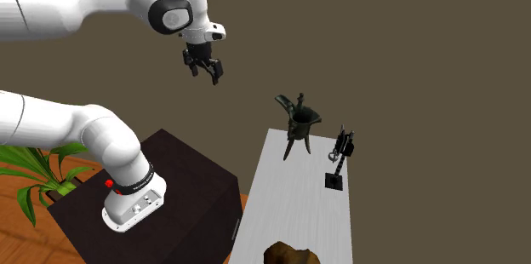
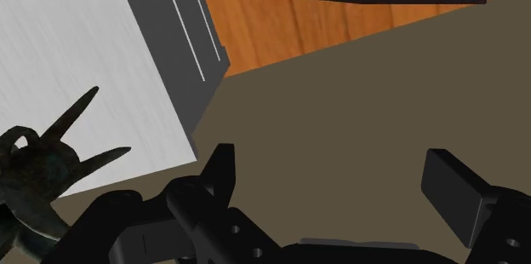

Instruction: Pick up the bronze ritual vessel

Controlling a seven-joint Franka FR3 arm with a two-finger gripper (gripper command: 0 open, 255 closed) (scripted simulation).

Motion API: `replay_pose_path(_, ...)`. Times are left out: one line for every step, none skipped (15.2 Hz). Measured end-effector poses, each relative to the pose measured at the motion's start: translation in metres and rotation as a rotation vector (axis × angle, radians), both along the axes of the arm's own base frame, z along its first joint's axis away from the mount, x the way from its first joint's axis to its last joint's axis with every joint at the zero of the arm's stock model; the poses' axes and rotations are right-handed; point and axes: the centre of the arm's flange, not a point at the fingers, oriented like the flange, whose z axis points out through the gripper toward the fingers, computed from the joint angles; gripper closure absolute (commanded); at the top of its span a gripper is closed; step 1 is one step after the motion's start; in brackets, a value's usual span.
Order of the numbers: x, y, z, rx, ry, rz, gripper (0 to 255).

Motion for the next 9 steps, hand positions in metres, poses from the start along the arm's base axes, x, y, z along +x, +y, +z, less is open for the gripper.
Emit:
replay_pose_path(0.002,-0.013,-0.006,0.001,-0.004,-0.006,0)
replay_pose_path(0.005,-0.023,-0.012,0.002,-0.008,-0.011,0)
replay_pose_path(0.009,-0.034,-0.016,0.003,-0.013,-0.016,0)
replay_pose_path(0.014,-0.045,-0.023,0.004,-0.017,-0.021,0)
replay_pose_path(0.017,-0.055,-0.028,0.005,-0.021,-0.027,0)
replay_pose_path(0.020,-0.067,-0.034,0.006,-0.025,-0.032,0)
replay_pose_path(0.025,-0.078,-0.038,0.006,-0.030,-0.037,0)
replay_pose_path(0.030,-0.086,-0.045,0.008,-0.033,-0.042,0)
replay_pose_path(0.034,-0.100,-0.053,0.008,-0.038,-0.049,0)
